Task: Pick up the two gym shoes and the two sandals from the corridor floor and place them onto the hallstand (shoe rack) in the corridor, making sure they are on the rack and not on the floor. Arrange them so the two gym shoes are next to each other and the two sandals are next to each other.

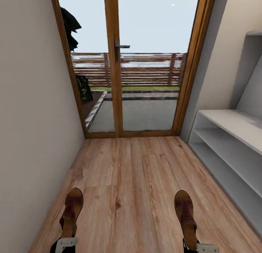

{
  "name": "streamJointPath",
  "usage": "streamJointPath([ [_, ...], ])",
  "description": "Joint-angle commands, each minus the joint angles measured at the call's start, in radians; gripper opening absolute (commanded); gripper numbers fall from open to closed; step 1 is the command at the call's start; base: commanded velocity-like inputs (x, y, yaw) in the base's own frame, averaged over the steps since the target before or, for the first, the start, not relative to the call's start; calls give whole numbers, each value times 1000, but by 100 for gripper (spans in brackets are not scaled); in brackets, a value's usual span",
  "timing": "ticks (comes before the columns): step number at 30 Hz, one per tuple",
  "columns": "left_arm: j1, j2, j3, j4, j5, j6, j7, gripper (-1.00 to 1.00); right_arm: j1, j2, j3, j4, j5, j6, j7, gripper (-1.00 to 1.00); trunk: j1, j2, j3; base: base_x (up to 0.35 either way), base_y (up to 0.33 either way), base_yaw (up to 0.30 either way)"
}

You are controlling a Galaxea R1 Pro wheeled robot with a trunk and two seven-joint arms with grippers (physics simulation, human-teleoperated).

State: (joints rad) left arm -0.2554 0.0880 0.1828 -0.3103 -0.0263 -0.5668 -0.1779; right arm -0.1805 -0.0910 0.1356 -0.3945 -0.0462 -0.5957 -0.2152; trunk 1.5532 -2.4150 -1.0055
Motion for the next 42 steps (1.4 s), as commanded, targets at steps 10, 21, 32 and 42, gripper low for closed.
streamJointPath([
  [10,-1,-1,9,0,-6,-2,-8,-100,-1,0,9,0,-7,-3,-6,-100,0,0,-1,339,0,-10],
  [21,-1,-1,9,0,-6,-3,-8,-100,-1,0,9,0,-7,-3,-6,-100,0,0,-1,339,3,-238],
  [32,-1,-1,9,0,-6,-3,-8,-100,-1,0,9,0,-7,-3,-6,-100,0,0,-1,339,84,-295],
  [42,-1,-1,9,0,-6,-2,-8,-100,-1,0,9,0,-7,-3,-6,-100,0,0,-1,339,15,-63],
])
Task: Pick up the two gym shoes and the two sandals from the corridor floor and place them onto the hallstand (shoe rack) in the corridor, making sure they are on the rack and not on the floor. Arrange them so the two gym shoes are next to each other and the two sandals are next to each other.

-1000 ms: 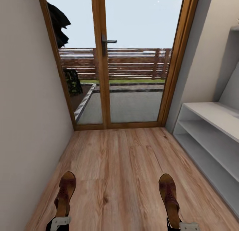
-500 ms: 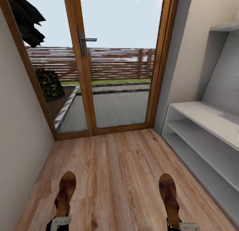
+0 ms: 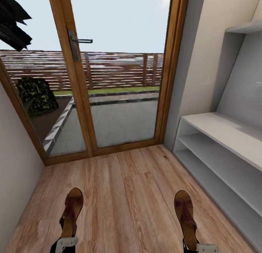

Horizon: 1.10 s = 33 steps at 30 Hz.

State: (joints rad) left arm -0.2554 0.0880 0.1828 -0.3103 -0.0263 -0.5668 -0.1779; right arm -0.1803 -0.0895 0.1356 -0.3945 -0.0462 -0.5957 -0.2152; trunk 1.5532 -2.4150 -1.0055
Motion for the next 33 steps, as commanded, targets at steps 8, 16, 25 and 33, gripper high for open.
streamJointPath([
  [8,-1,-1,9,0,-6,-3,-8,-100,-1,-1,9,0,-7,-3,-6,-100,0,0,-1,338,30,-69],
  [16,-1,-1,9,0,-6,-3,-8,-100,-1,-1,9,0,-7,-2,-6,-100,0,0,-1,297,176,-248],
  [25,-1,-1,9,0,-6,-3,-8,-100,-1,-1,9,0,-8,-1,-6,-100,0,0,-1,247,231,-264],
  [33,-1,0,9,0,-6,-2,-8,-100,-1,-1,9,0,-8,-1,-6,-100,0,0,-1,211,249,-265],
])
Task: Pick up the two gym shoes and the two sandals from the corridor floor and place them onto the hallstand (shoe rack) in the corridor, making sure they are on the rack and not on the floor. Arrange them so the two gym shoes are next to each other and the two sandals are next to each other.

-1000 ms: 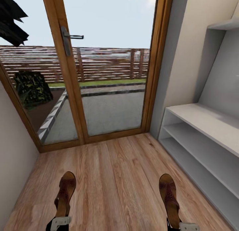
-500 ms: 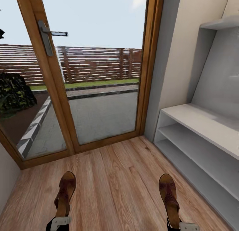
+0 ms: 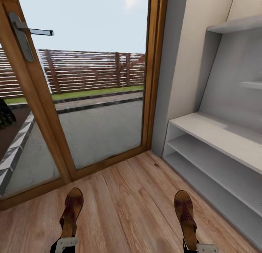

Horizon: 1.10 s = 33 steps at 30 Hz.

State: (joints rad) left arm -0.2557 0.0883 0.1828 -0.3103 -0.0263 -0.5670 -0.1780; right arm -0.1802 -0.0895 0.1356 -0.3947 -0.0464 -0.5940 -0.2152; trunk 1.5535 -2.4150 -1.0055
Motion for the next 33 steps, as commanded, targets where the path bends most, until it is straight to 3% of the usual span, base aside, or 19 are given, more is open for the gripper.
streamJointPath([
  [1,-1,-1,9,0,-6,-2,-8,-100,-1,-1,9,1,-8,-3,-6,-100,0,0,-1,198,254,-265],
  [33,-1,-1,9,0,-6,-4,-8,-100,-1,-1,9,1,-8,-3,-6,-100,0,0,-1,206,261,-265],
])
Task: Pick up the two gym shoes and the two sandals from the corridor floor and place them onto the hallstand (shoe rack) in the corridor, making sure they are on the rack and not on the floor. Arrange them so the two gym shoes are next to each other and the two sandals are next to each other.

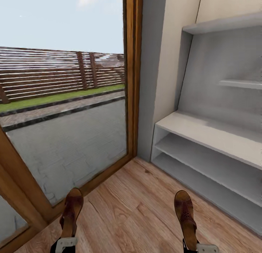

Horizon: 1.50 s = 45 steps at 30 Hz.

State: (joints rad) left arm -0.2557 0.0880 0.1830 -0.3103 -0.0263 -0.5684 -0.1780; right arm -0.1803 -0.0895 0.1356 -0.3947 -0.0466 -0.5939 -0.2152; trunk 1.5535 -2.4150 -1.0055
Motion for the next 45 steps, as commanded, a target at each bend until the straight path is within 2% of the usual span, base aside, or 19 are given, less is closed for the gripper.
streamJointPath([
  [1,-1,-1,9,0,-6,-2,-8,-100,-1,-1,9,0,-8,-3,-6,-100,0,0,-1,186,289,-265],
  [9,-1,-1,9,0,-6,-2,-8,-100,-1,-1,9,0,-8,-3,-6,-100,0,0,-1,148,229,-265],
  [30,-1,-1,10,0,-6,-2,-8,-100,-1,-1,9,0,-8,-3,-6,-100,0,0,-1,12,14,-265],
  [45,-1,0,10,0,-4,-2,-8,-100,-1,-1,9,0,-9,-3,-6,-100,0,0,-1,123,270,-265],
])
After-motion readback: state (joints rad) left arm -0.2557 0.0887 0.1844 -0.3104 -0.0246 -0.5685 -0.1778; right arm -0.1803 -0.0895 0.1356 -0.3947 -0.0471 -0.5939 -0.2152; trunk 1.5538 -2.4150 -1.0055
